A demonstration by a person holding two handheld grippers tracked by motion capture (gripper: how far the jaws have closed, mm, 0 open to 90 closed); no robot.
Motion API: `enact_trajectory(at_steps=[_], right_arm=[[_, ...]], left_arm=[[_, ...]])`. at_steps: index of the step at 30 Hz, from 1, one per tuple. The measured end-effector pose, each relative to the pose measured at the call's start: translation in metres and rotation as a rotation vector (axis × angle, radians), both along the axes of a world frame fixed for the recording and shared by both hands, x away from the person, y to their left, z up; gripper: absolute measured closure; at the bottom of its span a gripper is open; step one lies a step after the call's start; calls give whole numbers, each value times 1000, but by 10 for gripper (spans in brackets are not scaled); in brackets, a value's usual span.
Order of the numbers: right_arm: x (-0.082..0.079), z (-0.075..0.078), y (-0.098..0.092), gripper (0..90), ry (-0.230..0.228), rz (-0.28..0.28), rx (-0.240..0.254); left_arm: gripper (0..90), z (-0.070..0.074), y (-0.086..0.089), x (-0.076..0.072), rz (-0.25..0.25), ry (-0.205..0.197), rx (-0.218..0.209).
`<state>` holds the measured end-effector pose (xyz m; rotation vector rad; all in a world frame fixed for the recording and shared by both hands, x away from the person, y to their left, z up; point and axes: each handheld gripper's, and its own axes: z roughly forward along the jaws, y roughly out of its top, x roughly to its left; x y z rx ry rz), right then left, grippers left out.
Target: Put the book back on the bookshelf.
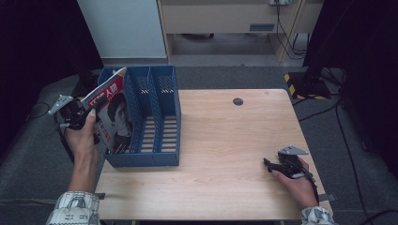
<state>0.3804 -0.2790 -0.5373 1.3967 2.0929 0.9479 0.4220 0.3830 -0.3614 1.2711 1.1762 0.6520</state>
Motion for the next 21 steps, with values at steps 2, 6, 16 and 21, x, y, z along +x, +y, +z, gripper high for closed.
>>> enact_trajectory(at_steps=[2, 6, 16, 21], right_arm=[[0, 0, 0, 300, -1, 1, -1], [0, 0, 0, 300, -1, 1, -1], [0, 0, 0, 300, -1, 1, -1], [0, 0, 0, 300, -1, 1, -1]], left_arm=[[846, 0, 0, 0, 2, 0, -5], [845, 0, 1, -1, 15, 1, 0], [837, -5, 8, -3, 52, 18, -7], [833, -9, 12, -5, 67, 27, -13]])
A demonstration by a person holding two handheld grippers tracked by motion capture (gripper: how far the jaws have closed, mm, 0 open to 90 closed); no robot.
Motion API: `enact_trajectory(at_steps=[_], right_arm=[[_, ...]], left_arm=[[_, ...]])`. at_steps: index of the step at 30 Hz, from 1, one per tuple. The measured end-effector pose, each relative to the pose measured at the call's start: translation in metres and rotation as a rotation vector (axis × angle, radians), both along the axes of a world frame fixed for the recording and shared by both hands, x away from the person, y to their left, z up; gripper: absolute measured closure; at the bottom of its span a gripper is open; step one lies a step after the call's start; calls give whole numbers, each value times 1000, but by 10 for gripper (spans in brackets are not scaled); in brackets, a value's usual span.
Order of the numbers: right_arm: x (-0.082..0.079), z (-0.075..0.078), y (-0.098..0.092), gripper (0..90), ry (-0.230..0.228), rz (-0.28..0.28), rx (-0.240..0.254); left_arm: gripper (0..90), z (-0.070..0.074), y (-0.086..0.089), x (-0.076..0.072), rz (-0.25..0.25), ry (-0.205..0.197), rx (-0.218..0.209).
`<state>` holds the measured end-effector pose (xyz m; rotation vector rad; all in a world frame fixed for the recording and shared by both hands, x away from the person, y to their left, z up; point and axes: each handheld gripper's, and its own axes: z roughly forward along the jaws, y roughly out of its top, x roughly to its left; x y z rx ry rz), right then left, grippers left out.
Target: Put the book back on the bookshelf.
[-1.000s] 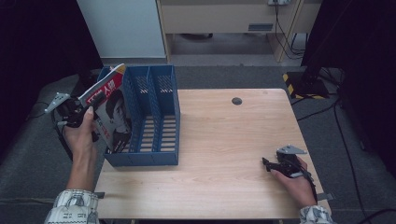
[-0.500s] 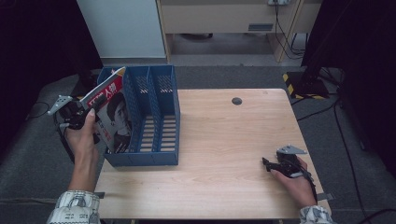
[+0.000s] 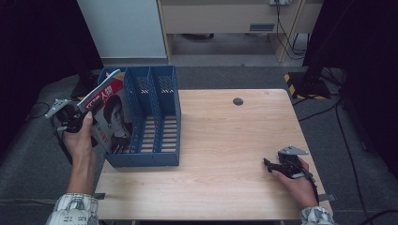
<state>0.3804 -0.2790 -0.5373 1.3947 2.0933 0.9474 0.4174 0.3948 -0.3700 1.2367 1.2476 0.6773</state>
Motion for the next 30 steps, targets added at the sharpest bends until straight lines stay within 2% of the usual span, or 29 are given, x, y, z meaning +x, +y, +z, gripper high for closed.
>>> enact_trajectory(at_steps=[10, 15, 21, 28, 30], right_arm=[[0, 0, 0, 300, 0, 0, 0], [0, 0, 0, 300, 0, -1, 0], [0, 0, 0, 300, 0, 0, -1], [0, 0, 0, 299, 1, 1, 0], [0, 0, 0, 299, 0, 1, 0]], left_arm=[[834, -4, 7, -1, 43, 72, 24], [836, -5, 9, -1, 40, 75, 19], [828, -2, 6, 1, 43, 105, 51], [815, 7, 4, 3, 54, 139, 116], [801, 12, 3, 4, 49, 144, 118]])
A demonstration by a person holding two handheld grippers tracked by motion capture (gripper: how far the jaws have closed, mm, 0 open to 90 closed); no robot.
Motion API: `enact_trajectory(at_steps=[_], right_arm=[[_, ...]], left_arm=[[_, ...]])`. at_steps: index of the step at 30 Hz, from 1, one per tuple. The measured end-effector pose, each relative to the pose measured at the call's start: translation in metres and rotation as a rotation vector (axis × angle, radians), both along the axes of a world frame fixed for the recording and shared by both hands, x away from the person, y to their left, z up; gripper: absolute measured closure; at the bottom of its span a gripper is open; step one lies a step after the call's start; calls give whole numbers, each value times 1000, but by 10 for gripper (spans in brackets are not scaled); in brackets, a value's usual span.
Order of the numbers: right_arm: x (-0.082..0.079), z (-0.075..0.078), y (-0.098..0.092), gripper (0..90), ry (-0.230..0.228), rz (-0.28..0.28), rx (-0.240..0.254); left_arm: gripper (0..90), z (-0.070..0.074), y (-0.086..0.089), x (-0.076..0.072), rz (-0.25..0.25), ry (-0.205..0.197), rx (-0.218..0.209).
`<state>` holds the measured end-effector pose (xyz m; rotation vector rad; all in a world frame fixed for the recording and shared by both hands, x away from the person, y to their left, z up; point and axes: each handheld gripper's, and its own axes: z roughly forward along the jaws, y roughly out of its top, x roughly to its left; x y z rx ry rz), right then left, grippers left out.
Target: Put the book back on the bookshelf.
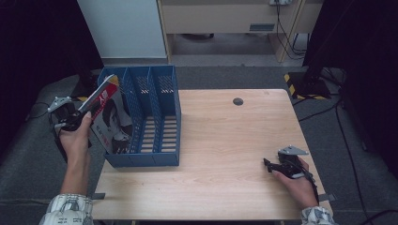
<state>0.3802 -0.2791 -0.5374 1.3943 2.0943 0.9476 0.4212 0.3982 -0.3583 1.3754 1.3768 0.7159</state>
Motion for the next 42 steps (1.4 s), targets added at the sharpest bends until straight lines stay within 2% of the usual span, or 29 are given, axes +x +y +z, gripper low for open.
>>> enact_trajectory(at_steps=[2, 4, 8, 11, 14, 17, 20, 23, 28, 32, 36, 42], right_arm=[[0, 0, 0, 299, 0, 0, 0], [0, 0, 0, 299, 0, 0, 0], [0, 0, 0, 298, 0, 2, 0], [0, 0, 0, 298, -1, 2, 0], [0, 0, 0, 298, 0, 2, 0], [0, 0, 0, 297, 0, 1, 0], [0, 0, 0, 297, -1, 2, 0], [0, 0, 0, 297, -1, 2, 0], [0, 0, 0, 296, 0, 3, 1], [0, 0, 0, 296, -1, 5, 0], [0, 0, 0, 296, -1, 4, 1], [0, 0, 0, 296, -1, 4, 1]], left_arm=[[799, 6, 0, 1, -5, -3, 7], [794, 12, -1, 2, -10, 10, 28], [766, 26, -3, 6, -16, 50, 102], [755, 31, -3, 9, -21, 63, 113], [743, 39, -2, 13, -34, 94, 129], [726, 44, -4, 16, -45, 117, 166], [713, 48, -9, 20, -62, 139, 185], [706, 49, -13, 23, -55, 158, 214], [712, 45, -14, 26, -51, 184, 216], [739, 40, -12, 27, -52, 221, 226], [845, 39, -9, 27, -59, 230, 207], [863, 38, -5, 25, -47, 215, 169]])
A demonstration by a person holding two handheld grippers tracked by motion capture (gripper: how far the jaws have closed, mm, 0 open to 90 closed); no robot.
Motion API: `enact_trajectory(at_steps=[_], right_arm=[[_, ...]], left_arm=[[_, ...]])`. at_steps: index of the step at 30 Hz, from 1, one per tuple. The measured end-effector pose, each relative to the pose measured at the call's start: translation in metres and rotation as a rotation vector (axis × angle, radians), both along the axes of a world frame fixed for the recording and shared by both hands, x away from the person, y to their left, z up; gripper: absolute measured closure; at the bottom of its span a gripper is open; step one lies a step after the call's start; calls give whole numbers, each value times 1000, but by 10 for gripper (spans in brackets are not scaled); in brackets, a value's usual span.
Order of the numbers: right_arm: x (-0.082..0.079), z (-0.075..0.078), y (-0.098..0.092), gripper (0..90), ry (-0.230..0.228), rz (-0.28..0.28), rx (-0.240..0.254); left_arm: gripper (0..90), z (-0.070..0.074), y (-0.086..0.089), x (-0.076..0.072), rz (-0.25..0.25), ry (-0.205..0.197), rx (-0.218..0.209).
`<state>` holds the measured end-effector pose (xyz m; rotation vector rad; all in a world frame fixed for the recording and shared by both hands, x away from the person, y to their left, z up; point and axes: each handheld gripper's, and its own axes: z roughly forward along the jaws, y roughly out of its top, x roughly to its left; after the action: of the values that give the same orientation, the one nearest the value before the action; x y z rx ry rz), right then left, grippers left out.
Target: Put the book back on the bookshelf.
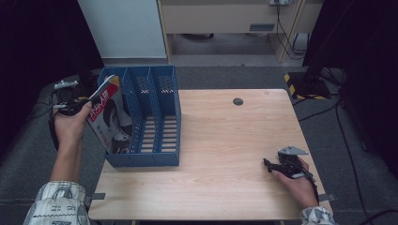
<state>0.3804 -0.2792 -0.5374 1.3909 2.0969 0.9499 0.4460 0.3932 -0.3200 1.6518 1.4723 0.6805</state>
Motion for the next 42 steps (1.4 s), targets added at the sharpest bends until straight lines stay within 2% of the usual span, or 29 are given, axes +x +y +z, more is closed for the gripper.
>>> enact_trajectory(at_steps=[8, 15, 24, 31, 42], right_arm=[[0, 0, 0, 295, 0, 1, -1], [0, 0, 0, 296, -1, 1, -1], [0, 0, 0, 295, -1, 1, -1], [0, 0, 0, 295, 0, 0, 0], [0, 0, 0, 296, 0, 2, 0]], left_arm=[[864, 8, 2, -8, -4, -65, -13], [865, 14, 1, -10, -9, -108, -12], [865, 14, 2, -11, 27, -186, -18], [865, 11, -2, -10, 40, -208, -3], [865, 4, -3, -9, 48, -226, -7]])
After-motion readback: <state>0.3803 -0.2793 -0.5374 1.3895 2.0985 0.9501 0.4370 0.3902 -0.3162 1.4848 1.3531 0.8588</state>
